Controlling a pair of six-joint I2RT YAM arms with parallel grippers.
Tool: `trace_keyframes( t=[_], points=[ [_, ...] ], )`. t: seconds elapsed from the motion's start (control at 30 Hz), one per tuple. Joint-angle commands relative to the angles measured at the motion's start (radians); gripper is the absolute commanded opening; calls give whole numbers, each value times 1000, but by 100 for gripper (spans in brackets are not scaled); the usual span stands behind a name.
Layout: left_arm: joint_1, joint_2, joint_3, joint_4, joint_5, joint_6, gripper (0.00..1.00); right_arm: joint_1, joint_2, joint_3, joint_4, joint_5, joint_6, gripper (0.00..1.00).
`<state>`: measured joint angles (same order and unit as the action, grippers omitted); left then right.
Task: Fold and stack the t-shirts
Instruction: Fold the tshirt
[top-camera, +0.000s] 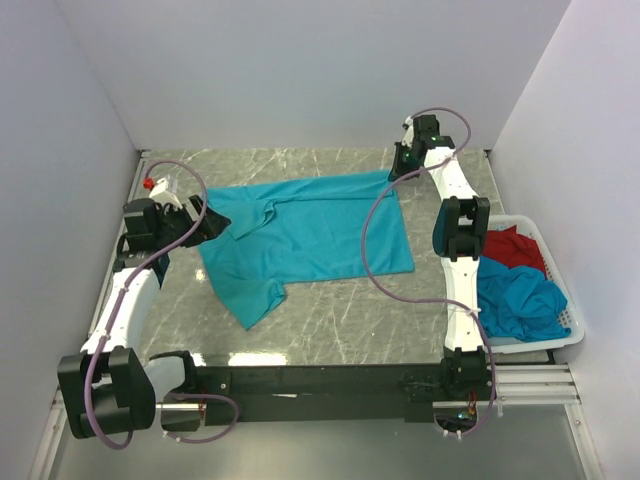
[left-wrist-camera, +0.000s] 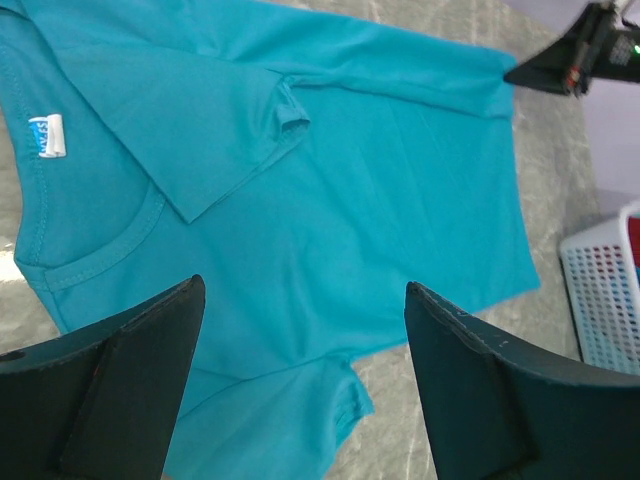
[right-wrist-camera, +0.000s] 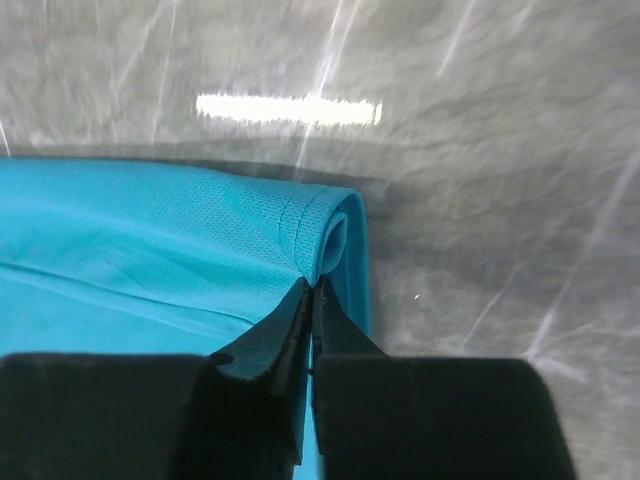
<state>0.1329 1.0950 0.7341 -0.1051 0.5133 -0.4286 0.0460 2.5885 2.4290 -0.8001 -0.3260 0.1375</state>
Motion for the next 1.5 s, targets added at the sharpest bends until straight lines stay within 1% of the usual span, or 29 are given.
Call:
trace_keyframes(
  t=[0.0, 0.07, 0.1, 0.2, 0.23, 0.27, 0.37, 0.47, 0.5, 0.53, 0.57, 0.6, 0.63, 0.67, 0.7, 0.73, 0.77, 0.8, 0.83, 0.87, 0.9, 0.93, 0.97, 1.03, 1.1, 1.2, 1.23, 1.37, 1.47],
  points=[
    [-6, 11, -7, 76, 114, 27, 87, 2, -24, 58, 81, 97, 14, 11],
    [-22, 20, -2, 74, 139, 33, 87, 2, -37, 56, 122, 132, 10, 18],
    [-36, 22, 13, 67, 140, 48, 87, 0, -47, 54, 145, 143, -1, 20],
    [-116, 31, 60, -2, 98, 115, 86, 2, -65, 58, 163, 180, -35, 26],
    [-180, 32, 79, -28, 74, 140, 87, 2, -89, 54, 165, 180, -47, 29],
    [-214, 34, 96, -53, 45, 164, 86, 2, -108, 48, 161, 174, -64, 40],
    [-358, 28, 154, -154, -97, 267, 87, 2, -217, -34, 167, 115, -130, 62],
    [-478, -26, 168, -192, -223, 390, 87, 3, -371, -204, 153, -60, -299, 65],
    [-499, -47, 156, -188, -242, 415, 88, 5, -458, -249, 138, -184, -338, 65],
    [-528, -91, 146, -188, -222, 468, 89, 9, -509, -302, 141, -229, -370, 65],
    [-539, -116, 134, -188, -202, 511, 90, 20, -565, -423, 147, -270, -436, 66],
    [-550, -141, 101, -185, -187, 581, 92, 28, -682, -491, 166, -322, -475, 66],
    [-556, -183, 78, -185, -165, 614, 98, 37, -749, -563, 192, -387, -502, 67],
    [-556, -202, 52, -179, -156, 646, 99, 46, -813, -711, 226, -416, -536, 67],
    [-576, -233, 10, -171, -180, 678, 99, 70, -937, -785, 287, -441, -556, 68],
    [-584, -248, -4, -168, -205, 674, 99, 84, -996, -851, 311, -462, -578, 68],
    [-588, -260, -16, -166, -196, 671, 99, 103, -1052, -974, 340, -447, -582, 71],
    [-593, -279, -18, -168, -179, 674, 99, 130, -1150, -1036, 416, -438, -572, 76],
    [-602, -285, -16, -179, -167, 679, 99, 137, -1192, -1095, 452, -444, -563, 78],
    [-611, -290, 2, -226, -138, 730, 100, 144, -1231, -1196, 475, -491, -567, 81],
    [-627, -293, 14, -272, -148, 760, 99, 146, -1296, -1240, 490, -524, -579, 81],
    [-679, -296, 24, -307, -168, 787, 100, 149, -1329, -1278, 499, -547, -585, 82],
    [-706, -299, 31, -385, -199, 822, 99, 149, -1359, -1345, 509, -583, -602, 84],
    [-783, -303, 34, -451, -312, 908, 97, 149, -1441, -1393, 449, -619, -692, 84],
    [-844, -313, -1, -531, -375, 970, 95, 149, -1511, -1470, 444, -614, -743, 84],
    [-880, -326, -59, -672, -331, 1077, 88, 131, -1585, -1570, 498, -575, -745, 84],
    [-889, -331, -71, -698, -288, 1118, 83, 117, -1602, -1596, 524, -571, -736, 84],
    [-915, -340, -192, -653, -318, 1120, 83, 69, -1607, -1587, 497, -558, -731, 83],
    [-931, -337, -254, -575, -337, 1114, 77, 69, -1596, -1578, 463, -579, -734, 82]
  ],
)
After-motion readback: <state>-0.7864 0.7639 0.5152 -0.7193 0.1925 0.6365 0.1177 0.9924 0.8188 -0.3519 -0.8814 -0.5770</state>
